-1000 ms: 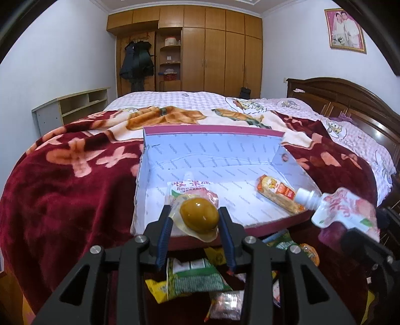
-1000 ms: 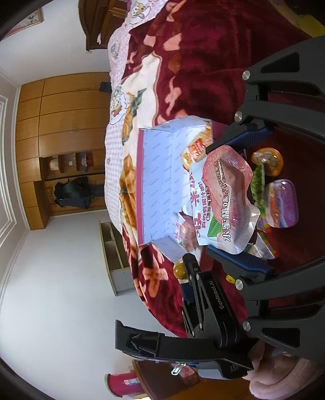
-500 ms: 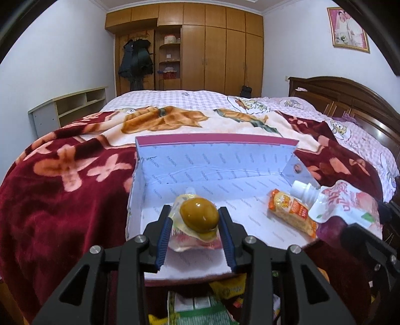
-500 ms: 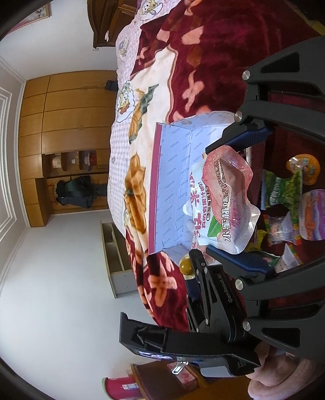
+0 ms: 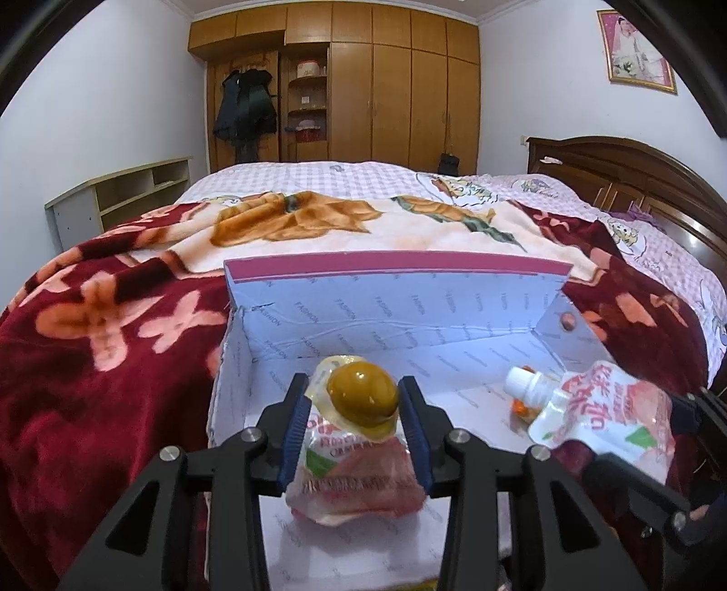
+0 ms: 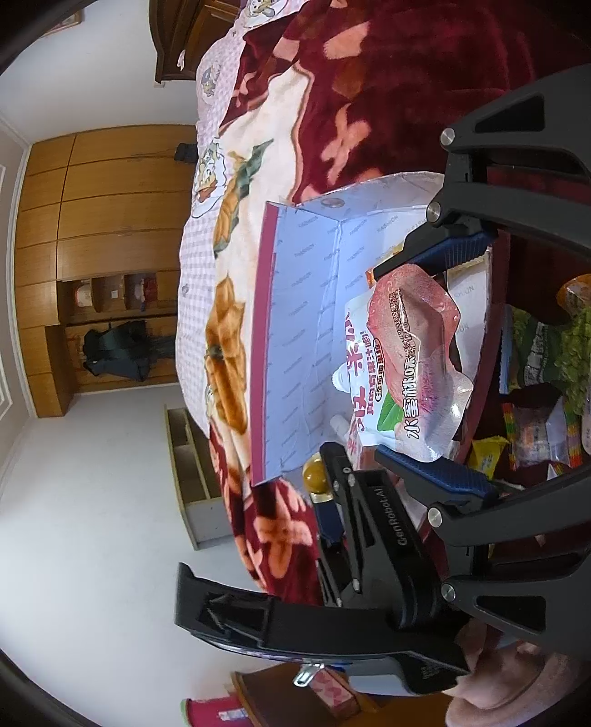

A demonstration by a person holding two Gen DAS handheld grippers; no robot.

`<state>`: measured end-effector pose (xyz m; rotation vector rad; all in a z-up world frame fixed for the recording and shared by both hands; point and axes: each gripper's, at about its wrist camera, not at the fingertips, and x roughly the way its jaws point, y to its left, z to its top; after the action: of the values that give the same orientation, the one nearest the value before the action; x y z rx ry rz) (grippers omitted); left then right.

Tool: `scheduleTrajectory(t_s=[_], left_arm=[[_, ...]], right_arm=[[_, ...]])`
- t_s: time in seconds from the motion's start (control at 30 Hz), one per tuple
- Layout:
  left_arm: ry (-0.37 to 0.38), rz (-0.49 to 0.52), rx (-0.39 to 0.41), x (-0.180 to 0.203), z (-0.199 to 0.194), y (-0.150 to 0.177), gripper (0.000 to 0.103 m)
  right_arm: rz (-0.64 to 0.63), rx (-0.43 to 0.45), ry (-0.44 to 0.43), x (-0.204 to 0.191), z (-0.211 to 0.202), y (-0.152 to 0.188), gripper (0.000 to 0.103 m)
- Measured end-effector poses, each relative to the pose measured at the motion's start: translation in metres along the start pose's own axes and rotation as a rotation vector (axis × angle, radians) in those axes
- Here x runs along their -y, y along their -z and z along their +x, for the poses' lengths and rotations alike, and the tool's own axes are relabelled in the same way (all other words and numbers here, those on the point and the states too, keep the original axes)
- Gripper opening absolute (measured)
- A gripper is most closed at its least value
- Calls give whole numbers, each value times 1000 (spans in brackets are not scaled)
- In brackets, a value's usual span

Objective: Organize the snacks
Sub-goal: 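Lift and carry the jelly candy and peach pouch into the pink box, then open left tool to drop the jelly candy while right tool releases the pouch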

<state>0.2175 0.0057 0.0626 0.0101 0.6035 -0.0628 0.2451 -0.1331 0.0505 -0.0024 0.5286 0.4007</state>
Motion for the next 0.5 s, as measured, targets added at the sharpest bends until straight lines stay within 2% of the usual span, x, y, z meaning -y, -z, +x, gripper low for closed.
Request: scheduleTrajectory(t_s=[0.27, 0.4, 0.5], left_arm=[[-18, 5, -61, -4, 30, 1, 44], [-63, 13, -66, -5, 38, 4, 45], [-59, 3, -75, -7, 40, 4, 47]], right_arm=[[-1, -30, -1, 0, 17, -1, 72], [15, -51, -2, 5, 27, 2, 72], [23, -66, -1, 7, 34, 3, 72]])
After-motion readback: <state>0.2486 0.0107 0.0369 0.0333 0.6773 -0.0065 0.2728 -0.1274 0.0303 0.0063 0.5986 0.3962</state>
